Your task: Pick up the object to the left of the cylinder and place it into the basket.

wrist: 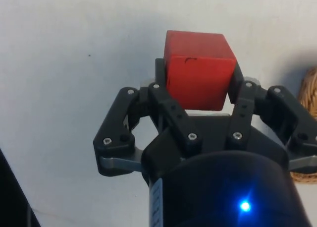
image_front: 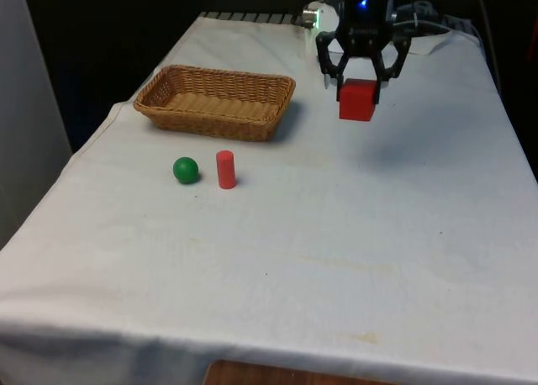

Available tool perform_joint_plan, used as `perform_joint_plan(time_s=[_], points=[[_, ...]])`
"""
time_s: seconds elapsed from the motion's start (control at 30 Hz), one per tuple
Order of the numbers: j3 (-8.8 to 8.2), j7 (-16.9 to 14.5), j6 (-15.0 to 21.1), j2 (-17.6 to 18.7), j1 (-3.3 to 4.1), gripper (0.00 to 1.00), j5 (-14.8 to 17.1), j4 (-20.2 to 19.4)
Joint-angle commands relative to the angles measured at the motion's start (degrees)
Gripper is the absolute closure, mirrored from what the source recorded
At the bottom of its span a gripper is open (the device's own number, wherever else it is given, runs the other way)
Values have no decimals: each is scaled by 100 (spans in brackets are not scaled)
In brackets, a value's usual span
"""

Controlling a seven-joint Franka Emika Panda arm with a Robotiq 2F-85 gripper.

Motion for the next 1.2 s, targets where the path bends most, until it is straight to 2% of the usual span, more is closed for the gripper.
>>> perform_joint_plan(time_s=[0.0,0.23,0.27,0.47,0.5,0.57,0.73,0.77,0.8,1.03,1.07,1.1,1.17], points=[[-34,-46,57,-57,-11,94,-34,-63],[-195,-327,34,-172,-74,94,-40,-201],[-183,-321,6,-109,-63,94,0,-143],[-378,-579,46,-327,-97,94,-80,-372],[-344,-573,6,-258,-92,94,0,-309],[-453,-670,52,-407,-103,94,-97,-453],[-573,-819,57,-573,-132,94,-160,-602],[-527,-859,6,-516,-120,94,-29,-539],[-590,-842,52,-613,-138,94,-183,-636],[-768,-974,46,-934,-195,94,-401,-888],[-751,-1008,6,-905,-172,94,-298,-854],[-814,-1014,46,-1008,-206,94,-458,-945],[-854,-1043,46,-1066,-218,94,-510,-991]])
